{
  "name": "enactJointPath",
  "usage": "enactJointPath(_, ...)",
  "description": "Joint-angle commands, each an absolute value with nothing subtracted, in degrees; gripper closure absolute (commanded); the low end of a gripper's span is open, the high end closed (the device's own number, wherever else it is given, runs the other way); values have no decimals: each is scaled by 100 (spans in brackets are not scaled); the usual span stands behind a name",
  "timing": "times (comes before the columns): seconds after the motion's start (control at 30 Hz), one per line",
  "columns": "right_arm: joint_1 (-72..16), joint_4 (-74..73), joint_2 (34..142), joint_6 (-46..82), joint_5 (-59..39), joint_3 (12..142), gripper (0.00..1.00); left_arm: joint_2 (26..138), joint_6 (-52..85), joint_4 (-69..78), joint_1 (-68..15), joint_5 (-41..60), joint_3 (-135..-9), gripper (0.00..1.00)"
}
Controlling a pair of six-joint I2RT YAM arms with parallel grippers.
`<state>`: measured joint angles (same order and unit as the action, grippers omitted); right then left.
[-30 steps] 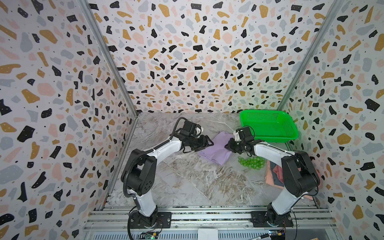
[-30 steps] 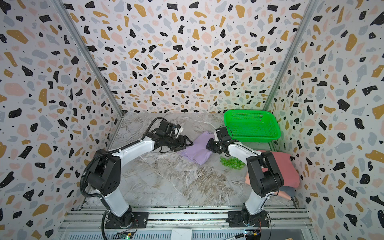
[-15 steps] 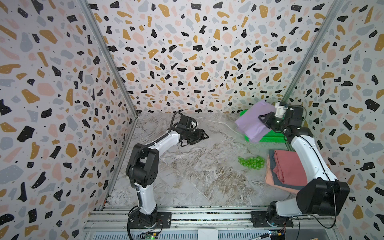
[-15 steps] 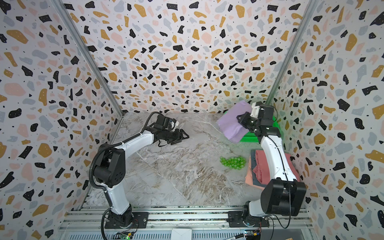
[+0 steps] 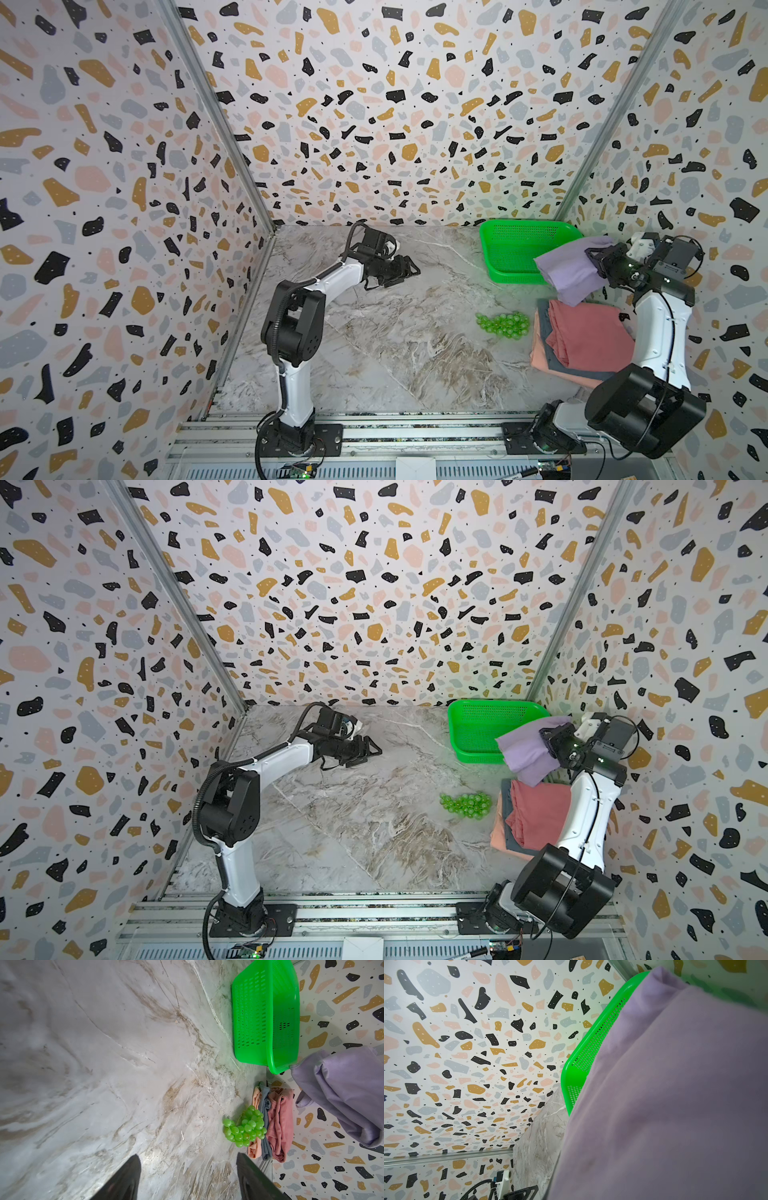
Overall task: Fold and stack the t-shirts
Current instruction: 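Carry the bundle with the right gripper onto the folded pink shirt stack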
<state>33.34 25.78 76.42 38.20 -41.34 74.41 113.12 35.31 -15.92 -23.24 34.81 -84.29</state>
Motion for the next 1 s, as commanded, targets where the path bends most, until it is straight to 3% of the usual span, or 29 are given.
enactJointPath(0.0, 3339, 2315, 7479, 4124, -4423, 7452, 100, 11420, 3568, -1388, -2298, 3719, -8620, 27)
enactJointPath(0.2, 3659, 2570, 6949, 4056, -3953, 7416, 100, 11521, 3566, -1391, -2294, 3805, -8679, 27)
enactJointPath(0.37, 3888, 2874, 6119, 3466, -2777, 5932, 95, 11553, 3621, -1335, -2294, 3933, -8631, 27)
enactJointPath(0.4, 4043, 2902, 5943, 3512, -2619, 5430, 84, 11540, 3612, -1340, -2298, 3946, -8624, 27)
enactJointPath(0.43, 4245, 2938, 5775, 3606, -2578, 4983, 58, 11540, 3604, -1360, -2294, 3956, -8618, 27)
enactJointPath(0.47, 4414, 3025, 5649, 3688, -2490, 4629, 40, 11540, 3589, -1400, -2294, 3958, -8616, 27)
enactJointPath(0.5, 4591, 3187, 5538, 3770, -2304, 4324, 32, 11540, 3556, -1451, -2296, 3963, -8620, 27)
enactJointPath(0.63, 4721, 3639, 5252, 3841, -1392, 4174, 20, 11476, 3533, -1529, -2294, 3955, -8528, 27)
enactJointPath(0.97, 4777, 3893, 5146, 3794, -714, 4700, 11, 11288, 3458, -1553, -2295, 3851, -8461, 27)
